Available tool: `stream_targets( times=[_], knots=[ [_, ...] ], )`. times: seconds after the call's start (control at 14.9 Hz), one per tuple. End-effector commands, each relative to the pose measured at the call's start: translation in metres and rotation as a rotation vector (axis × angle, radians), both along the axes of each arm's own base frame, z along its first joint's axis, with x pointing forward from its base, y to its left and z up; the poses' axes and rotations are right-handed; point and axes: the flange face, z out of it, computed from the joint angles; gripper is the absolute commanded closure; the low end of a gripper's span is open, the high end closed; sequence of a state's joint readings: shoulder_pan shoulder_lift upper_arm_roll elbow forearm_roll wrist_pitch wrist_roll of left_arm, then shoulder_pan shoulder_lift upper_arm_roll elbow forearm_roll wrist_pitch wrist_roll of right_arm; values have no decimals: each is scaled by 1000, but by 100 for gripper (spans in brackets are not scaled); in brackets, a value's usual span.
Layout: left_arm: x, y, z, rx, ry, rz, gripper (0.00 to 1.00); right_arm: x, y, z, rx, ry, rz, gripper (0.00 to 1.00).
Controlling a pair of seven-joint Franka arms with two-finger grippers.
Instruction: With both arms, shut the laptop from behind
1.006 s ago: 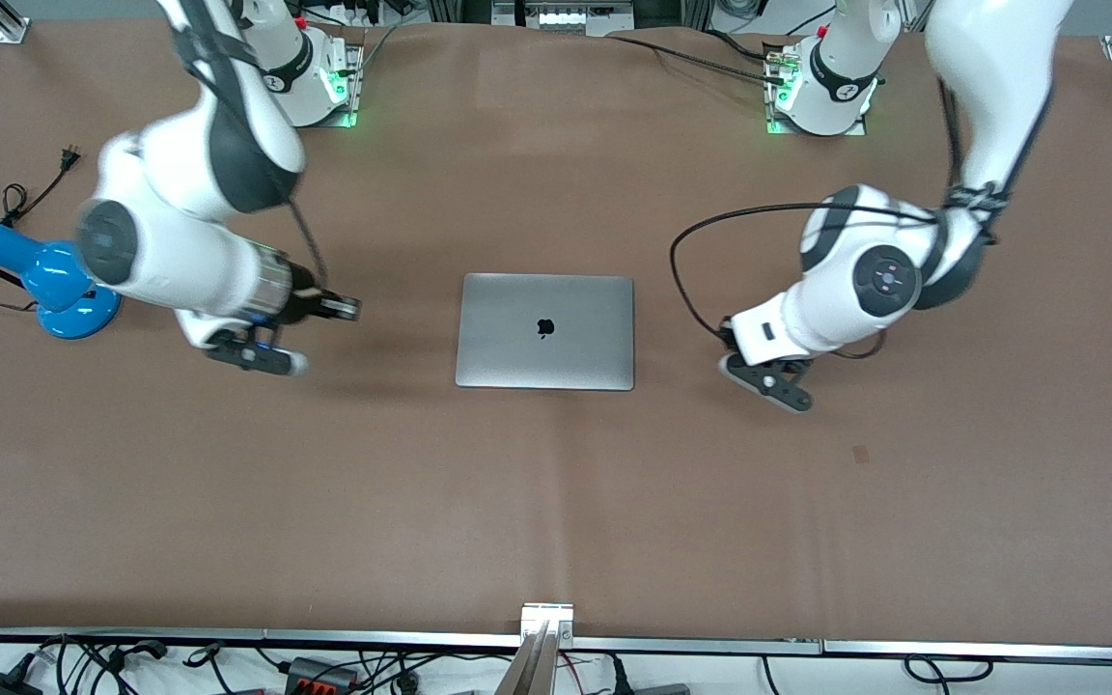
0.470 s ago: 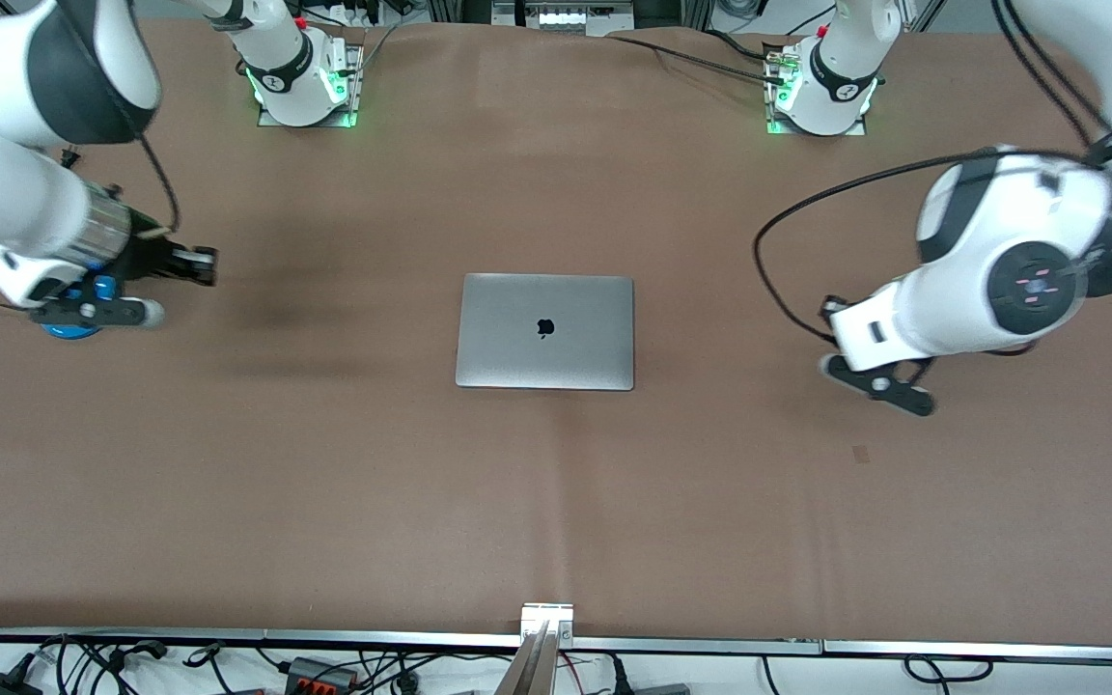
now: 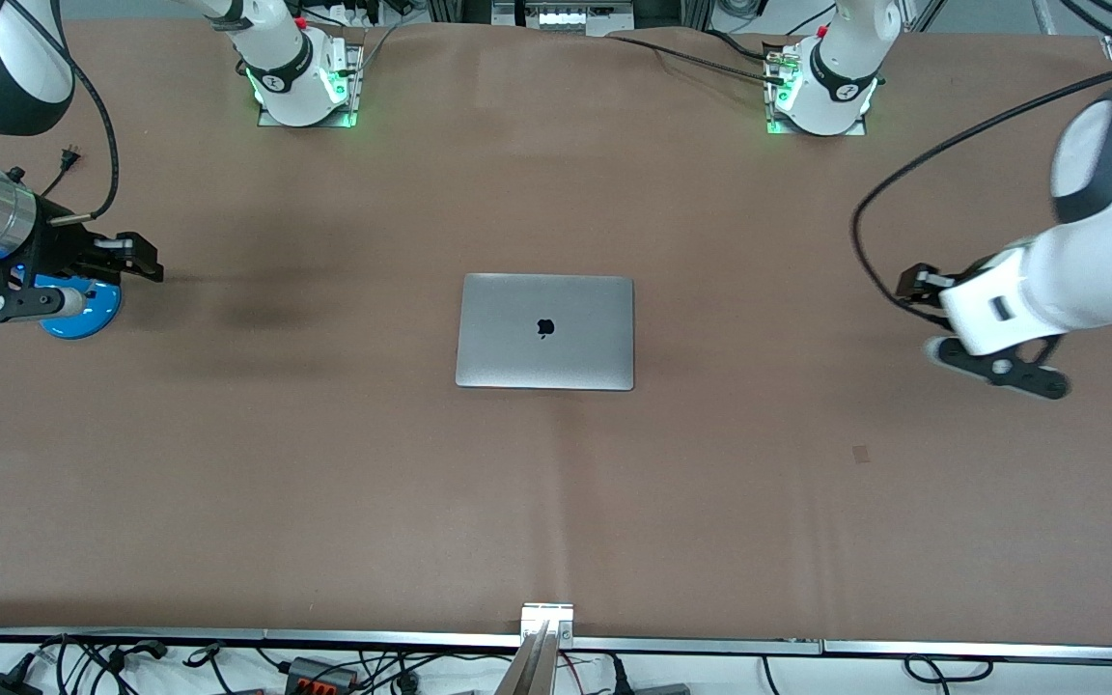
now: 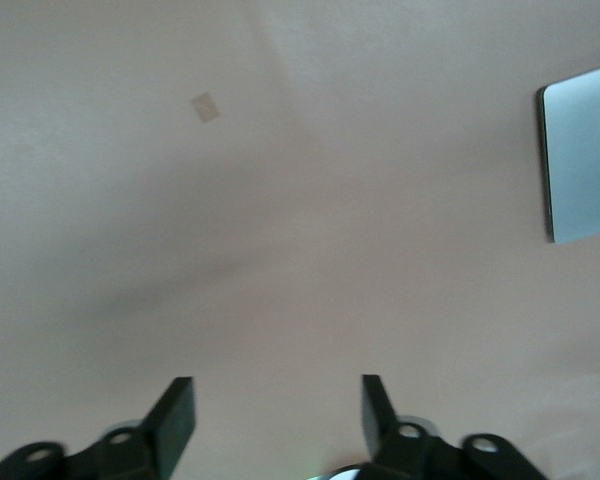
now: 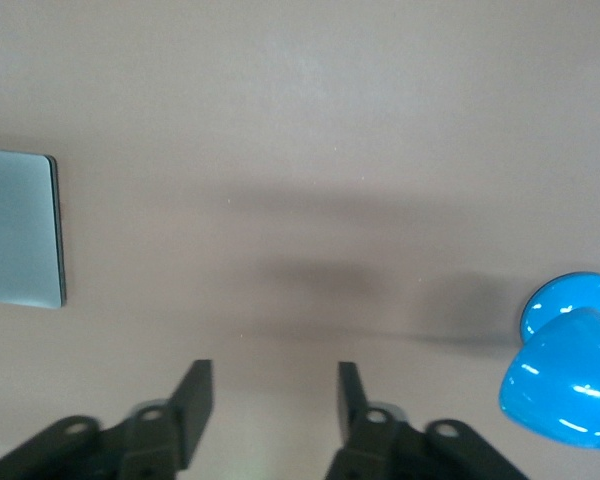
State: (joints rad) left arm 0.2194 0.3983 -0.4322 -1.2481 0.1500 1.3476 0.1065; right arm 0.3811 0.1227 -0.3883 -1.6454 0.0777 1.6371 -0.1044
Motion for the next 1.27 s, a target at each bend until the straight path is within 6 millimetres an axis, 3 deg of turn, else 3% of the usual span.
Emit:
stream_targets(
  times=[0.0,0.13,0.27,0.4,0.47,0.6,0.74,0.87,1.21],
  knots=[
    [-13,12,32,-3,-28,36,0,15,-4,11,-26,-1,16,0],
    [-31,37,44,-11,-40,109,0,15,-35,28,-5,-38,-36,0],
    [-49,45,57,2,-116,145,0,10,-43,37,28,-61,-33,0],
    [-67,48,61,12,-181,198,0,-12,-31,52,52,-68,-21,0],
    [-77,44,64,14,-226,231,0,-20,-35,53,49,-81,-30,0],
    [-90,43,65,13,-281,252,0,-18,-39,50,46,-111,-28,0],
    [-91,42,68,11,-283,237,0,-19,-41,48,42,-108,-33,0],
    [-93,21,81,12,-274,208,0,-20,-39,48,36,-101,-27,0],
    [-90,21,81,10,-261,199,0,-30,-44,51,36,-110,-40,0]
  ],
)
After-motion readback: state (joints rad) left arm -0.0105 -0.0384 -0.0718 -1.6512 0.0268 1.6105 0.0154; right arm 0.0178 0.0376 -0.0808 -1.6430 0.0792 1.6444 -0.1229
